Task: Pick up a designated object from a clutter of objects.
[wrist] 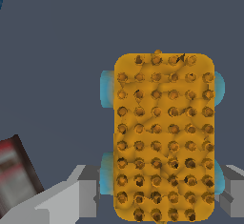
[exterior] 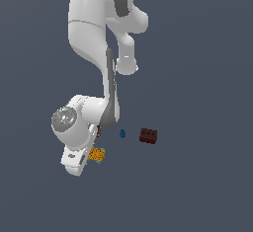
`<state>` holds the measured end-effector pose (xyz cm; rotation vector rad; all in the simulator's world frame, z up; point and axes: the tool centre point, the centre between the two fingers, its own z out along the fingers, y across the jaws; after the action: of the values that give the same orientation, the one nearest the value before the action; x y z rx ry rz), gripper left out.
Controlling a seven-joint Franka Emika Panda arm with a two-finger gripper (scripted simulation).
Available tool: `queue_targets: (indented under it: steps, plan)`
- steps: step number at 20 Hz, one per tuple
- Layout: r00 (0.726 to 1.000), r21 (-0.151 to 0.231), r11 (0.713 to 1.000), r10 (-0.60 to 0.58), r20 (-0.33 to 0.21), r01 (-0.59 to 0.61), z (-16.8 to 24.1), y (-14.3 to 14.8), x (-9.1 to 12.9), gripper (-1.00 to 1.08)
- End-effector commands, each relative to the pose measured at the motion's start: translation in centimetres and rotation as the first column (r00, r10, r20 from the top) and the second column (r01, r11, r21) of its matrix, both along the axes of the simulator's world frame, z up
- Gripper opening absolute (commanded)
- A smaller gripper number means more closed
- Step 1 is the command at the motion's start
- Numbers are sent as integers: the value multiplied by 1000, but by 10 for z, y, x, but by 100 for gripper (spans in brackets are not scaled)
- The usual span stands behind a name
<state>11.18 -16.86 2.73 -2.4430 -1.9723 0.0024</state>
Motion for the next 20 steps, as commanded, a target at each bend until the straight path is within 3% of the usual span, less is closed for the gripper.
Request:
queue_targets:
  steps: [1, 20]
  plan:
    - [1000, 0, 1000, 0, 2, 0, 9, 6, -4, -100]
    - [1000, -2, 1000, 1, 2, -1, 130, 101, -69, -100]
